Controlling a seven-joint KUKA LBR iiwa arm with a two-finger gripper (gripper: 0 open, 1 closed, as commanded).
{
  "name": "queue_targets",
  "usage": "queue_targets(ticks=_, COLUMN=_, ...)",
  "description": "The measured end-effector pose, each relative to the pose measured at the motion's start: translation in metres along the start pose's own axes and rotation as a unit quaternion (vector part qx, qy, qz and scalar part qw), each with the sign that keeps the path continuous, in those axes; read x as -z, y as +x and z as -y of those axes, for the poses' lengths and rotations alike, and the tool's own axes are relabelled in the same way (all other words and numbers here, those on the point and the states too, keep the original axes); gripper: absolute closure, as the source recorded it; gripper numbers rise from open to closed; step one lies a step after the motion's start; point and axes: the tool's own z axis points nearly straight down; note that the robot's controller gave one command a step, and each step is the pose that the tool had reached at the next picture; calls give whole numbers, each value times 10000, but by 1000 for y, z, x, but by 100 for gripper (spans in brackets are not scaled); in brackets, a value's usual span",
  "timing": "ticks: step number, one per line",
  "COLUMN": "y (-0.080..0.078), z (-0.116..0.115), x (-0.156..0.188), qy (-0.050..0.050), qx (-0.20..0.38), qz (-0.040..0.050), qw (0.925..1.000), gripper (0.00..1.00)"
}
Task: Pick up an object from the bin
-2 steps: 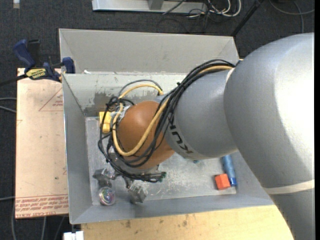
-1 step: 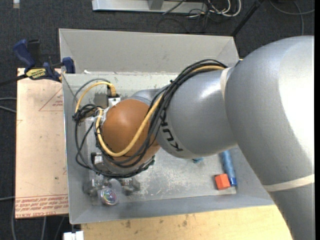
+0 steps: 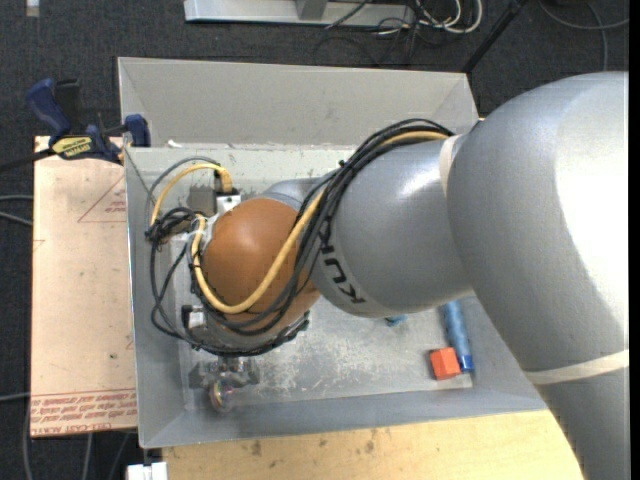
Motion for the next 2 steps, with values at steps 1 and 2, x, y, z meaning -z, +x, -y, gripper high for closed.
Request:
queue_targets(ticks=1, y=-1, z=2, x=108, qy=43, qx=129, qz=20, qw=9999, gripper=100)
queue_targets(ticks=2, y=31, z=-1, x=218, qy=49, qx=-46, qz=15, qw=10000, gripper=100)
